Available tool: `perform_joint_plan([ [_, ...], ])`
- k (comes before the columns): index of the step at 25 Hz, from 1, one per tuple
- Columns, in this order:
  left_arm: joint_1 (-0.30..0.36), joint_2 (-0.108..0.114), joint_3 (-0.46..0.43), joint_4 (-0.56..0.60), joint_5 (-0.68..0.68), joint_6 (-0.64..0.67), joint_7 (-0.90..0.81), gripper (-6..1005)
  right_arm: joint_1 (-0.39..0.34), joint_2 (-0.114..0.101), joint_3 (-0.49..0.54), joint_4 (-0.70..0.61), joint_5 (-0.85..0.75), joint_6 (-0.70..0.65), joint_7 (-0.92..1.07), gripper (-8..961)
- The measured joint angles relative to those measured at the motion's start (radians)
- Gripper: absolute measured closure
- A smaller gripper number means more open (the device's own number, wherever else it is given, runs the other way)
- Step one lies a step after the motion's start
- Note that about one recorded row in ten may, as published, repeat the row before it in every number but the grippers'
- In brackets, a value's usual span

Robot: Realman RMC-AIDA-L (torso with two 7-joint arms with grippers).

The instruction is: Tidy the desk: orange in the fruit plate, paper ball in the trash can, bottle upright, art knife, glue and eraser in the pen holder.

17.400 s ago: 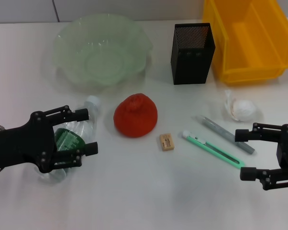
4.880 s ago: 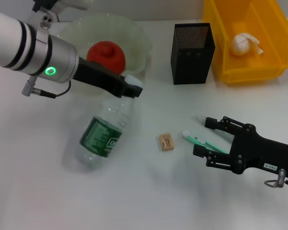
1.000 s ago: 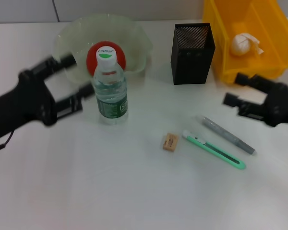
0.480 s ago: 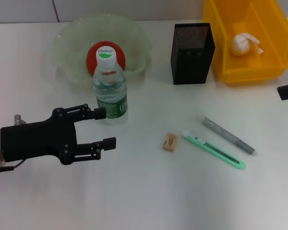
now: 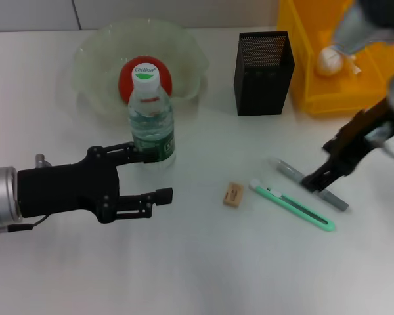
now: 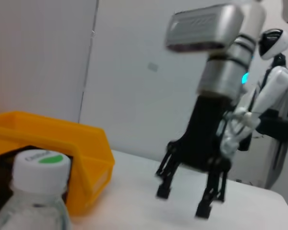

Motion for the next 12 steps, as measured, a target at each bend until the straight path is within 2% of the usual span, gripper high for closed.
perform_joint_plan([
  [2, -0.009, -0.004, 0.001, 0.000, 0.023, -0.001, -0.006, 216, 0.036, 0.000, -0.068, 0.113, -0.003, 0.092, 0.001, 110],
  [7, -0.024, -0.009, -0.005, 0.008, 0.103, -0.001, -0.042, 216, 0.081, 0.003, -0.145, 0.210, -0.001, 0.185, 0.001, 111],
  [12, -0.024, -0.010, -0.004, 0.016, 0.124, 0.001, -0.053, 216, 0.125, 0.006, -0.197, 0.296, 0.025, 0.253, -0.001, 113],
])
